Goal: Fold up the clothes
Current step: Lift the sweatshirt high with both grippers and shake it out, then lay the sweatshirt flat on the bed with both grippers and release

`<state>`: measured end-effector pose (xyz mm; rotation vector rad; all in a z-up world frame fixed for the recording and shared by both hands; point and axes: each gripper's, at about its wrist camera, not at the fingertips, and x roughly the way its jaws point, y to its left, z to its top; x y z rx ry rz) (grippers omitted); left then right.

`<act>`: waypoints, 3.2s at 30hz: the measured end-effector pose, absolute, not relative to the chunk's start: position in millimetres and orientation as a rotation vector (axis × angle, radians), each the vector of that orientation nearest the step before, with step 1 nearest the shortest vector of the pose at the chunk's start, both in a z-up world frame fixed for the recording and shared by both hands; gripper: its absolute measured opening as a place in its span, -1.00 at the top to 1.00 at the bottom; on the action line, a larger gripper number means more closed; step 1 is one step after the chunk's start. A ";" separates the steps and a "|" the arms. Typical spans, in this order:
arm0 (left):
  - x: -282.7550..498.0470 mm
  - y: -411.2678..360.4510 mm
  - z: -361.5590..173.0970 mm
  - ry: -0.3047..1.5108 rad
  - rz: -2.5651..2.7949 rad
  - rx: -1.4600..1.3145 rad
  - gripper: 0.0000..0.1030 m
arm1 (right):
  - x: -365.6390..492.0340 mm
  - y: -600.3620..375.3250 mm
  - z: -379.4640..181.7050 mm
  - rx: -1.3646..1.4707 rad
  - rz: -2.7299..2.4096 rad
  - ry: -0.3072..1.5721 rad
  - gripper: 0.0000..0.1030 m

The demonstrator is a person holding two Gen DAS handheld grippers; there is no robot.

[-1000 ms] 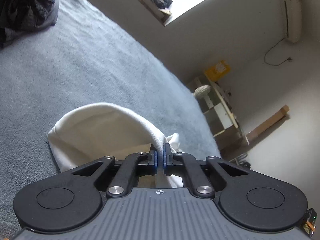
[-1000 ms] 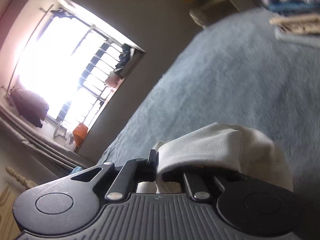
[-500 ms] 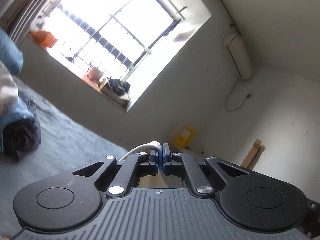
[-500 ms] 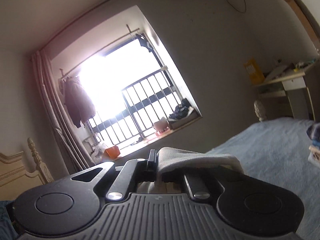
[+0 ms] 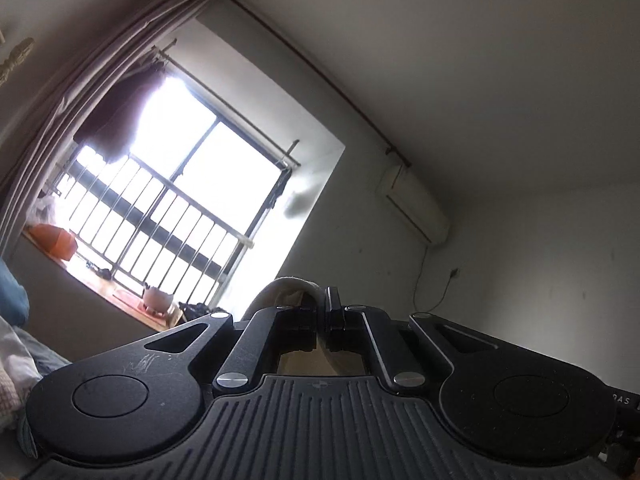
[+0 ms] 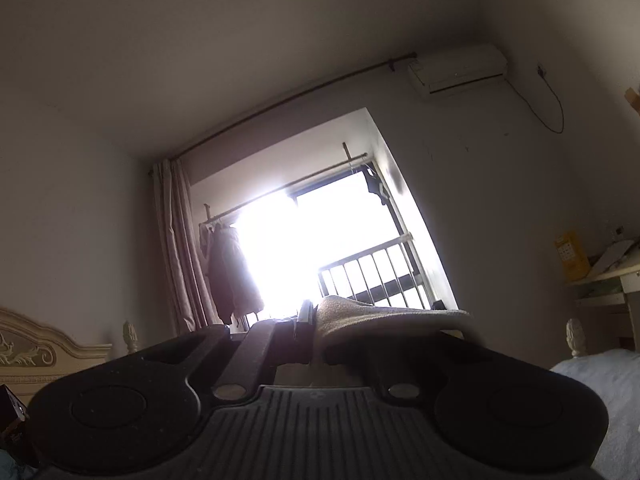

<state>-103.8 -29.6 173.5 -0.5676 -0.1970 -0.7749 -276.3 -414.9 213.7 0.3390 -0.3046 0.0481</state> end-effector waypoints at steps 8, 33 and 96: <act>-147.9 -17.9 205.1 -0.360 -0.763 -0.544 0.97 | -322.7 -393.9 251.7 0.279 0.108 -0.429 0.91; -109.0 -52.8 191.2 -0.203 -0.776 -0.470 0.97 | -305.7 -414.3 243.3 0.391 0.083 -0.365 0.91; 77.6 -2.2 11.8 0.891 -0.694 -0.408 -0.23 | -117.0 -523.6 -102.7 1.230 0.149 0.682 -0.29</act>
